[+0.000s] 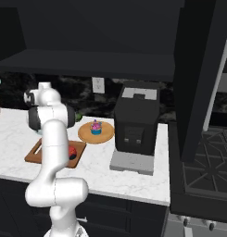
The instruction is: From the different types of pastries on the counter, select a croissant and place it on the cutting board. Then retrieve a jar of jam from the cabinet and place it alongside the croissant on the cutting board.
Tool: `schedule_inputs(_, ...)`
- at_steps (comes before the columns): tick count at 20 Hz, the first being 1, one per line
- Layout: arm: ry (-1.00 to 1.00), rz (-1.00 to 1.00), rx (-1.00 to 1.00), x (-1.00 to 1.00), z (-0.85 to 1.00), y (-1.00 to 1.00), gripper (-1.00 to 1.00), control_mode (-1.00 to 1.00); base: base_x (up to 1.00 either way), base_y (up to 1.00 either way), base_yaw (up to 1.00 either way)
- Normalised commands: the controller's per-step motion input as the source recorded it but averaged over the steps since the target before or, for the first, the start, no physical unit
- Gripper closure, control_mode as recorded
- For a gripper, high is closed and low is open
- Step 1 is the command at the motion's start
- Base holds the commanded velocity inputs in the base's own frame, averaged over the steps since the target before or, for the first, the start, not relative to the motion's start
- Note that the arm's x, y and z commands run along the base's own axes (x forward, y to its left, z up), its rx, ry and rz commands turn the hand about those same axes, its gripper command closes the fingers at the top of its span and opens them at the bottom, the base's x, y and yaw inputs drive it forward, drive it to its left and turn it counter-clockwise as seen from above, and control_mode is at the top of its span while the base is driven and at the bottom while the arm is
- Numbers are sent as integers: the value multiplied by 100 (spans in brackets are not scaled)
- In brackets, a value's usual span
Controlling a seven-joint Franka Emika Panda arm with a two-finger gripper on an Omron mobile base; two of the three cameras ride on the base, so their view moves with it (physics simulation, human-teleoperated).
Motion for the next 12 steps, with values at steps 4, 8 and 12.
schedule_inputs(4, 1, 0, 0, -58, 32, 0, 100, -100, 0, 0, 0)
schedule_inputs(8, -3, 0, 0, -95, 0, 0, 100, -100, 0, 0, 0)
schedule_inputs(12, -5, -4, 0, -74, 0, -6, 100, -100, 0, 0, 0)
